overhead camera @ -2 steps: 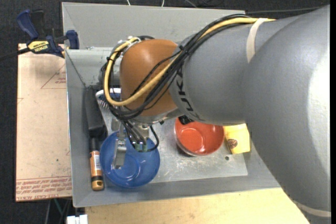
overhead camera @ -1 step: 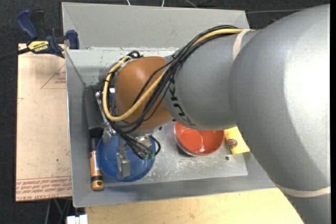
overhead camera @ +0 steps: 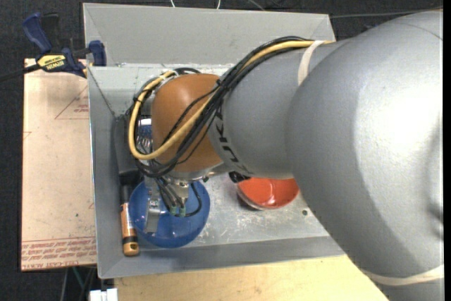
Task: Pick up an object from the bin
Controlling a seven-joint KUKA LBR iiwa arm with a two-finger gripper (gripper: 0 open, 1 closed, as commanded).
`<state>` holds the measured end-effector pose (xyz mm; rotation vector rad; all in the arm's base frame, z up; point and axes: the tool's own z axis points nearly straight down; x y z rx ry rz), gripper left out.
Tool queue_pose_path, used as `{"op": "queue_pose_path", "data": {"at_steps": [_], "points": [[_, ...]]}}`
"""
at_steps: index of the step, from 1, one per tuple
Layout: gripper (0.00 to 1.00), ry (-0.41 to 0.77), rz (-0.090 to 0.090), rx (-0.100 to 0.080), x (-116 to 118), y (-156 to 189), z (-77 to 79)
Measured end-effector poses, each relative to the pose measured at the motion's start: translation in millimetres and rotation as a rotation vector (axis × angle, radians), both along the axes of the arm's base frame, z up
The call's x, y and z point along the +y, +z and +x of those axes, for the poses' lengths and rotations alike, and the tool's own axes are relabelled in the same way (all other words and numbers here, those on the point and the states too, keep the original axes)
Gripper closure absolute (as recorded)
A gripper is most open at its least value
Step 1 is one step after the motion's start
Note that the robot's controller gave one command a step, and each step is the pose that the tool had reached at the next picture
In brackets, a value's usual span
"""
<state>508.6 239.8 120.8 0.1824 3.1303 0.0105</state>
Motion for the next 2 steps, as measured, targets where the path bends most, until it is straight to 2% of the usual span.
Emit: {"op": "queue_pose_path", "data": {"at_steps": [1, 2], "points": [[0.0, -0.007, -0.006, -0.001, 1.1, -17.6, -5.5], [0.0, 0.18, -0.004, -0.005, -0.5, -26.6, -2.1]]}}
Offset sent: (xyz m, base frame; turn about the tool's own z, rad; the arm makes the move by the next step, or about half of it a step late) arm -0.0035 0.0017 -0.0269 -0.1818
